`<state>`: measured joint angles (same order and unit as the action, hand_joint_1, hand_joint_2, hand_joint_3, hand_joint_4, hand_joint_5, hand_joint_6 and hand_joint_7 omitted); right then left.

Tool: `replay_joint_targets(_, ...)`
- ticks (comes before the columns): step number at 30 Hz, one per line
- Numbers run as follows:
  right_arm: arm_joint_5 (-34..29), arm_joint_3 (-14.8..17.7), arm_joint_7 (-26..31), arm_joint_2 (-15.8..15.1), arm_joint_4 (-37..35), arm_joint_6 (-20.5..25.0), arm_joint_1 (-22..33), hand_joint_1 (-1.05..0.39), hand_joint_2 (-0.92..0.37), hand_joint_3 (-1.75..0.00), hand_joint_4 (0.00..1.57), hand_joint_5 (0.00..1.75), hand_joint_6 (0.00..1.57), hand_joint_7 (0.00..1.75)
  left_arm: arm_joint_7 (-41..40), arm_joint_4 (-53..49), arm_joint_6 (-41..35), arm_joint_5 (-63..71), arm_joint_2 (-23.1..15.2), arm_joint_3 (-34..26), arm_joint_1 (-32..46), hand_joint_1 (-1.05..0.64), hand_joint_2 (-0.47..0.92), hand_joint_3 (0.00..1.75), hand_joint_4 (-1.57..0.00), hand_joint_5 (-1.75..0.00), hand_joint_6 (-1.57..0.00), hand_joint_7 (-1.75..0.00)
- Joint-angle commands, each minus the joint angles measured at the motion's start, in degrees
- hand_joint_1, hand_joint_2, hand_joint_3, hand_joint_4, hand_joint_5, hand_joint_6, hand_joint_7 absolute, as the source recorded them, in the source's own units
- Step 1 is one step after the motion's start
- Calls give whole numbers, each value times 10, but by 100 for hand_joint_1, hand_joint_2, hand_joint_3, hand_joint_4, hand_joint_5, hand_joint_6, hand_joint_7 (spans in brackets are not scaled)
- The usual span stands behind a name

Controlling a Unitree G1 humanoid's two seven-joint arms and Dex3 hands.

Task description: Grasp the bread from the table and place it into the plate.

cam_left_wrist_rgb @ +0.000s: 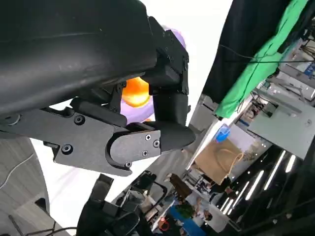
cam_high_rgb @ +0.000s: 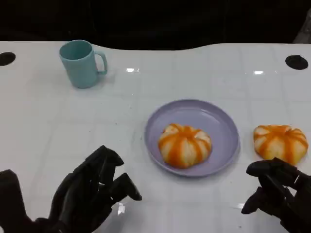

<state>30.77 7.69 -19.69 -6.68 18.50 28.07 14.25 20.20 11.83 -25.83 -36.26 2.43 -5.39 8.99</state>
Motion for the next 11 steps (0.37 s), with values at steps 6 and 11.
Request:
replay_joint_targets(6, 2, 5, -4, -6, -13, -7, -7, -46, -92, -29, 60, 145, 52, 114, 19, -28, 24, 14, -13, 3, -8, -54, 92, 46, -65, -175, -44, -175)
replay_joint_targets(11, 5, 6, -3, -4, -16, -3, -10, -46, -92, -29, 60, 146, 53, 114, 20, -29, 23, 21, -17, 6, -11, -55, 92, 45, -64, -175, -43, -175)
